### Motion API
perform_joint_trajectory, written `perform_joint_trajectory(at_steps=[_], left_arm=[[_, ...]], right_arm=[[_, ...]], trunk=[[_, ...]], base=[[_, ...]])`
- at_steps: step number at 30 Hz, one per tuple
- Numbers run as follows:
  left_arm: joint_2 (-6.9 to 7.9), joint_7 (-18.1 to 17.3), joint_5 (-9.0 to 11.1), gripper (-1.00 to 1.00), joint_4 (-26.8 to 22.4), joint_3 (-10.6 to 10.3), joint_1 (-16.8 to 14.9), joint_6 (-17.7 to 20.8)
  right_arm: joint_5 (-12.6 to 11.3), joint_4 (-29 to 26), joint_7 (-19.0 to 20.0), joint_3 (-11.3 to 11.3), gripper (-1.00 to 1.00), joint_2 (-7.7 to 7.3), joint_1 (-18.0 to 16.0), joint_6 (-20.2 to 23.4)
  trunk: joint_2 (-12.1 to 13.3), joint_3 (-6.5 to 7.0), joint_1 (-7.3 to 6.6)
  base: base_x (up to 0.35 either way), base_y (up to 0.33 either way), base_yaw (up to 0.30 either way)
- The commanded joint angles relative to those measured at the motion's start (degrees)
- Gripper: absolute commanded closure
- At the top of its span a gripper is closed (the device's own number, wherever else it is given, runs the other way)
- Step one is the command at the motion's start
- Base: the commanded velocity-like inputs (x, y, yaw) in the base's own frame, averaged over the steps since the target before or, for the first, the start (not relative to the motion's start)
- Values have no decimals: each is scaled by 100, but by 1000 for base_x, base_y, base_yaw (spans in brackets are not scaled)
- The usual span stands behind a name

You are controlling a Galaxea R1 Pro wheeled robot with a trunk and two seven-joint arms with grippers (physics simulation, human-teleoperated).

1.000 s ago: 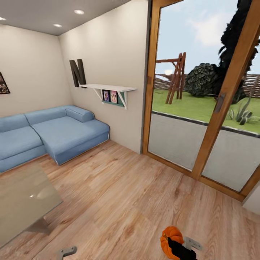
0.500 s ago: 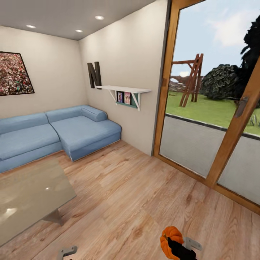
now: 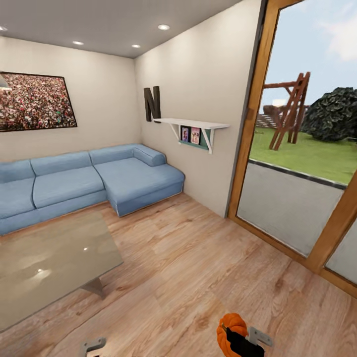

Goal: Place each of the two pumpkins and all three candles from the living room inside a cabinet in the living room (use any cabinet), then make sure every cabinet is closed, and position the cauldron so it is next to a table in the living room.

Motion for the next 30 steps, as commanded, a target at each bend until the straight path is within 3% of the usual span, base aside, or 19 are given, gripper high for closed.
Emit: perform_joint_trajectory(at_steps=[1, 23, 30], left_arm=[[5, 37, 38, -100, -16, -48, -2, 31], [2, 39, 38, -100, -6, -48, -2, 26], [4, 43, 38, -100, -6, -48, -2, 26]], right_arm=[[-42, -9, -59, 34, 100, 11, -1, -15], [-41, -4, -102, 40, 100, 98, -3, 13], [-24, -12, -79, 41, 100, 102, 0, -39]], trunk=[[-6, -12, 1], [-6, -155, 1], [-6, -168, 1]], base=[[0, 0, 269], [0, 0, 224], [0, -82, 49]])
